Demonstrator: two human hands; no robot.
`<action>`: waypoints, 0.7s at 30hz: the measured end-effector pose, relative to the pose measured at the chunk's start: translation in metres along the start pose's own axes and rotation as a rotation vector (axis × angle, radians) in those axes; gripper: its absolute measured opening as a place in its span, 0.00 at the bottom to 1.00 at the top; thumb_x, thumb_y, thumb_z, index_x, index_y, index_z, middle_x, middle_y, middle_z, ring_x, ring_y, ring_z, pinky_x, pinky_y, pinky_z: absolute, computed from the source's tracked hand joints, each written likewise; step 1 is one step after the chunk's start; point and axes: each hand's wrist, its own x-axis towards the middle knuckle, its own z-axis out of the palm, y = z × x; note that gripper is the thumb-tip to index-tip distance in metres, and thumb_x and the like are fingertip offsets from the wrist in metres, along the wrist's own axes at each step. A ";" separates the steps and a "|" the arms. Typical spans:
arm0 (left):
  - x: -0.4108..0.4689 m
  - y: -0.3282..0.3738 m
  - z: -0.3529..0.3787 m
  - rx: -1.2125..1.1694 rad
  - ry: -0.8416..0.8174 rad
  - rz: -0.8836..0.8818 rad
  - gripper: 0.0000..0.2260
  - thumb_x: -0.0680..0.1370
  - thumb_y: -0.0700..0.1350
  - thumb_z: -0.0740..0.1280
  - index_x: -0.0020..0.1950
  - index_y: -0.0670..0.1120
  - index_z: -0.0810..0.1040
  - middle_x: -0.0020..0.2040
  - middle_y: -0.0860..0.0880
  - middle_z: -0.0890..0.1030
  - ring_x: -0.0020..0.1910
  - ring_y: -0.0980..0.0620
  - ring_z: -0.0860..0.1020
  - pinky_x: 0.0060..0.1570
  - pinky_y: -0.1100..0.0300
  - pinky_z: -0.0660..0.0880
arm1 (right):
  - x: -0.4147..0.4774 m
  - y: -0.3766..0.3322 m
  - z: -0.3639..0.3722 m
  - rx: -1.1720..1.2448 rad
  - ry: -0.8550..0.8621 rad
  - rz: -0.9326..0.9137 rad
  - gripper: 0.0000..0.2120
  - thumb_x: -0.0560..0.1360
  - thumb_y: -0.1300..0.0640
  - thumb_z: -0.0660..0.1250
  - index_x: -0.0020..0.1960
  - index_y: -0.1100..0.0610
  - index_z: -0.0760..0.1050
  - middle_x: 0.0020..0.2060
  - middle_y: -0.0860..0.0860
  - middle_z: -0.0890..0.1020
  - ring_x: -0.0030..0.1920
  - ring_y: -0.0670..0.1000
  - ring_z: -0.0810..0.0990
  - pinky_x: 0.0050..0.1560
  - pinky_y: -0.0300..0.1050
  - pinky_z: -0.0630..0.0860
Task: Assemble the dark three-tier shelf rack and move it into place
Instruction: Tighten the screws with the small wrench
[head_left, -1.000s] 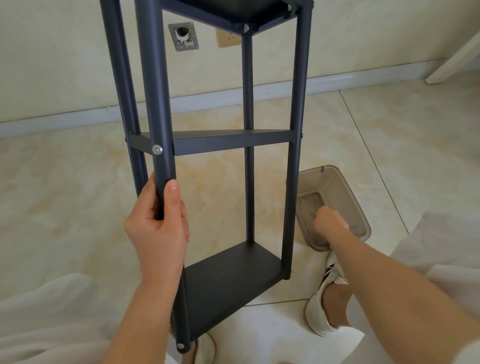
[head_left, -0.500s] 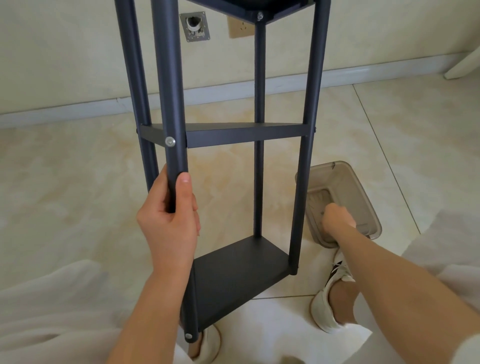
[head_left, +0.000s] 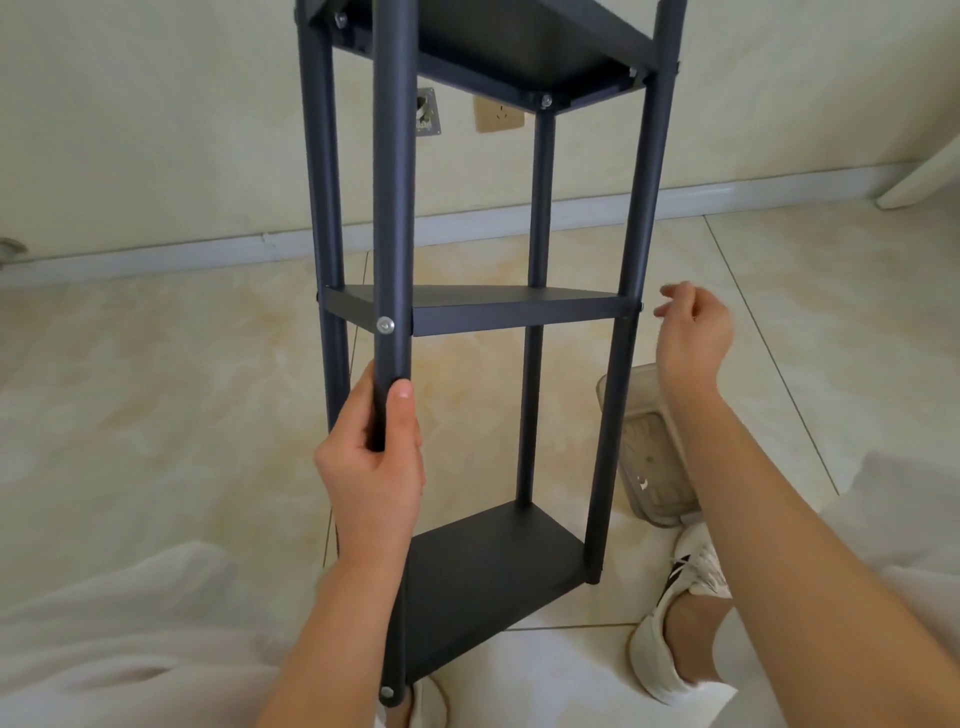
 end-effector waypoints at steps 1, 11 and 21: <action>-0.001 0.000 0.000 0.000 0.004 -0.005 0.17 0.80 0.65 0.61 0.60 0.58 0.81 0.30 0.49 0.73 0.25 0.51 0.71 0.25 0.58 0.71 | 0.001 -0.014 0.001 0.054 -0.068 -0.022 0.15 0.82 0.51 0.54 0.52 0.53 0.79 0.39 0.45 0.80 0.39 0.43 0.78 0.40 0.38 0.73; -0.013 -0.002 -0.008 0.001 0.044 -0.018 0.28 0.79 0.64 0.60 0.69 0.46 0.78 0.30 0.54 0.74 0.26 0.52 0.72 0.28 0.59 0.72 | 0.030 -0.077 0.010 0.223 -0.349 0.001 0.17 0.80 0.51 0.65 0.67 0.52 0.68 0.54 0.50 0.80 0.50 0.48 0.82 0.50 0.41 0.79; -0.014 -0.005 -0.015 0.075 0.024 0.017 0.29 0.80 0.67 0.57 0.53 0.42 0.81 0.31 0.52 0.77 0.27 0.51 0.75 0.30 0.56 0.74 | 0.033 -0.085 0.009 0.312 -0.217 0.064 0.12 0.76 0.46 0.67 0.41 0.52 0.70 0.24 0.46 0.68 0.22 0.47 0.66 0.27 0.41 0.72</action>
